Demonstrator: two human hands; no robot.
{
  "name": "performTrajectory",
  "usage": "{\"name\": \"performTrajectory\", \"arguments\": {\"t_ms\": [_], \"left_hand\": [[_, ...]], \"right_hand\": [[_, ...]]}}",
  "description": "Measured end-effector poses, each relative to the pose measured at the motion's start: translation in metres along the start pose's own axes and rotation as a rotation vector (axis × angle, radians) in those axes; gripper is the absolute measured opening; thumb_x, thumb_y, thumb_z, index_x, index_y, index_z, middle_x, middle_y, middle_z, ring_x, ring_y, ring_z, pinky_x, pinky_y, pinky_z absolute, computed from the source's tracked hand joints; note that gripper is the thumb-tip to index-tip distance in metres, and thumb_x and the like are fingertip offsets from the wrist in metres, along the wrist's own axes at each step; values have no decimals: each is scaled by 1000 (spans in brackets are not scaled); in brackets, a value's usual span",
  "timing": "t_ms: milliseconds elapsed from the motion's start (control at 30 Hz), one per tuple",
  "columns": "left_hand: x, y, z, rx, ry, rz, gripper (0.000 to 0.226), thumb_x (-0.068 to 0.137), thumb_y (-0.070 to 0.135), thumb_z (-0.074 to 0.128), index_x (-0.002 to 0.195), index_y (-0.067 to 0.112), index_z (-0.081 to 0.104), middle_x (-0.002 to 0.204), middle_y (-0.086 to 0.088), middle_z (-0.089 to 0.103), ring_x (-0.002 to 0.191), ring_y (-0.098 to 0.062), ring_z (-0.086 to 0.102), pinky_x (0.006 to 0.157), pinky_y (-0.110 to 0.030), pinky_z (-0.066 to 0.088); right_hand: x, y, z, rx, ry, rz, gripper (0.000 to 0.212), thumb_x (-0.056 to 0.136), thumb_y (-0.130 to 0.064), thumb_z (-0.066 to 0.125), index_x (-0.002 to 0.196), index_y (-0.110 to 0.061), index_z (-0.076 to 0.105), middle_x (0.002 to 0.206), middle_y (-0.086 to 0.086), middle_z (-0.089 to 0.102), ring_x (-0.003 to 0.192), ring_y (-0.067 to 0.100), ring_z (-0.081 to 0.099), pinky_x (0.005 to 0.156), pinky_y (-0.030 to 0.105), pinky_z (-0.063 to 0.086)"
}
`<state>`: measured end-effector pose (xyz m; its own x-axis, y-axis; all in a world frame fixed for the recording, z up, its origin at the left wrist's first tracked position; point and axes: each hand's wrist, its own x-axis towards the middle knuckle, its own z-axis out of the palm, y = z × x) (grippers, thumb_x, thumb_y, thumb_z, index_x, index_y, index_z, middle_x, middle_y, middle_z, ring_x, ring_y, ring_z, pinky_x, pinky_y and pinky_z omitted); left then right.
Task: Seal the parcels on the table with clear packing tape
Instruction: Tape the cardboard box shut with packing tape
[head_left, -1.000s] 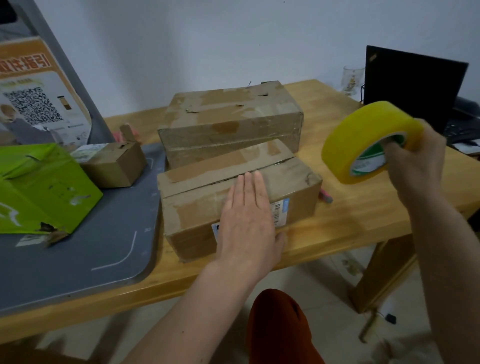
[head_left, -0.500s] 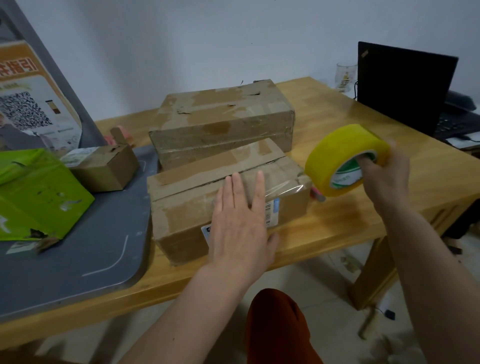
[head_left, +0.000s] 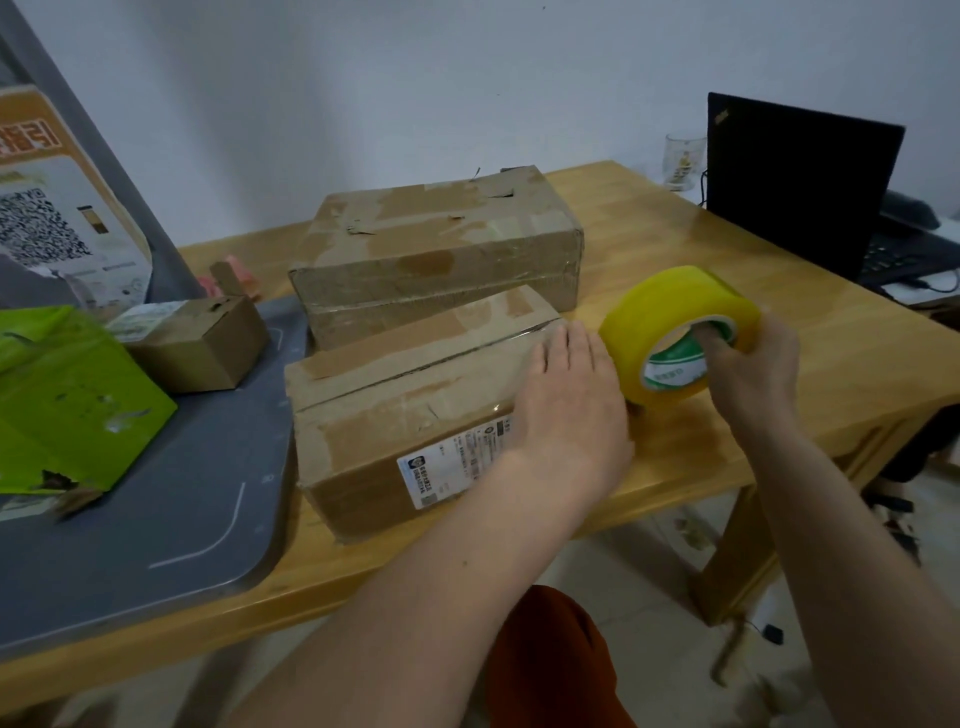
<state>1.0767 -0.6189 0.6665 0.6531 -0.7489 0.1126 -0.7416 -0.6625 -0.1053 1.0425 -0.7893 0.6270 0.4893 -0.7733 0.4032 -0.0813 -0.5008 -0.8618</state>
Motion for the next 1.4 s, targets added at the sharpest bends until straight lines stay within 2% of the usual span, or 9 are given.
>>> {"name": "performTrajectory", "arguments": {"t_ms": [100, 233, 367, 600, 767, 900, 1000, 1100, 1400], "left_hand": [[-2, 9, 6, 22, 27, -47, 81, 104, 38, 41, 154, -3, -6, 163, -26, -6, 152, -38, -3, 124, -47, 1], [-23, -14, -1, 3, -30, 23, 101, 93, 54, 56, 157, 11, -9, 164, -21, -10, 153, -34, -8, 122, -41, -5], [-44, -32, -3, 78, -29, -15, 105, 94, 58, 51, 154, 1, -14, 163, -20, -16, 152, -32, -12, 121, -40, -8], [-29, -15, -7, 38, -104, -147, 108, 87, 64, 58, 157, 16, -9, 161, -30, 0, 150, -45, 5, 122, -53, 11], [-37, -34, -2, -8, -21, -67, 102, 92, 60, 53, 157, 5, -3, 166, -17, -2, 154, -30, 0, 123, -41, 3], [-53, -80, -25, -276, -103, 23, 99, 88, 66, 55, 160, 21, 3, 167, 6, -1, 152, -10, 2, 117, -25, 0], [-57, -120, -38, -253, -161, -149, 122, 63, 92, 37, 158, 28, -5, 166, 4, -12, 153, -18, -9, 124, -45, -1], [-63, -155, -31, -176, -295, -335, 137, 41, 101, 30, 155, 38, -15, 164, -3, -22, 150, -32, -19, 117, -63, -6], [-78, -199, -14, -330, -231, -298, 141, 30, 104, 38, 151, 52, -12, 164, 14, -16, 152, -20, -13, 118, -63, 3]], "right_hand": [[0, 0, 0, 9, 1, 5, 17, 95, -14, 61, 108, -4, 64, 93, 8, 61, 85, 21, 57, 69, 27, 38], [-4, -3, -1, 11, -17, 13, 15, 96, -15, 60, 108, -6, 63, 94, 6, 59, 84, 20, 55, 69, 30, 40], [-8, -10, 6, 29, -63, 9, 14, 96, -14, 61, 107, -8, 62, 93, 8, 59, 83, 23, 56, 69, 34, 45], [-10, -6, 17, 30, -73, 45, 18, 95, -18, 61, 108, -5, 65, 95, 12, 63, 85, 26, 60, 69, 30, 43], [-12, -8, 14, -8, -96, 36, 17, 95, -17, 61, 105, -4, 64, 92, 12, 62, 83, 26, 58, 68, 30, 40], [-14, -7, 10, -25, -99, 32, 18, 96, -19, 60, 106, -4, 64, 94, 13, 62, 84, 28, 58, 63, 29, 38], [-15, -7, 12, -25, -89, 52, 19, 95, -20, 62, 105, -5, 65, 93, 14, 64, 84, 30, 60, 62, 27, 37], [-15, -11, 15, -18, -95, 45, 19, 95, -20, 61, 108, -7, 64, 96, 14, 65, 86, 30, 61, 65, 28, 38], [-17, -39, 26, 67, -53, 135, 35, 92, -28, 66, 117, -6, 56, 103, 13, 62, 93, 31, 60, 68, 34, 43]]}}
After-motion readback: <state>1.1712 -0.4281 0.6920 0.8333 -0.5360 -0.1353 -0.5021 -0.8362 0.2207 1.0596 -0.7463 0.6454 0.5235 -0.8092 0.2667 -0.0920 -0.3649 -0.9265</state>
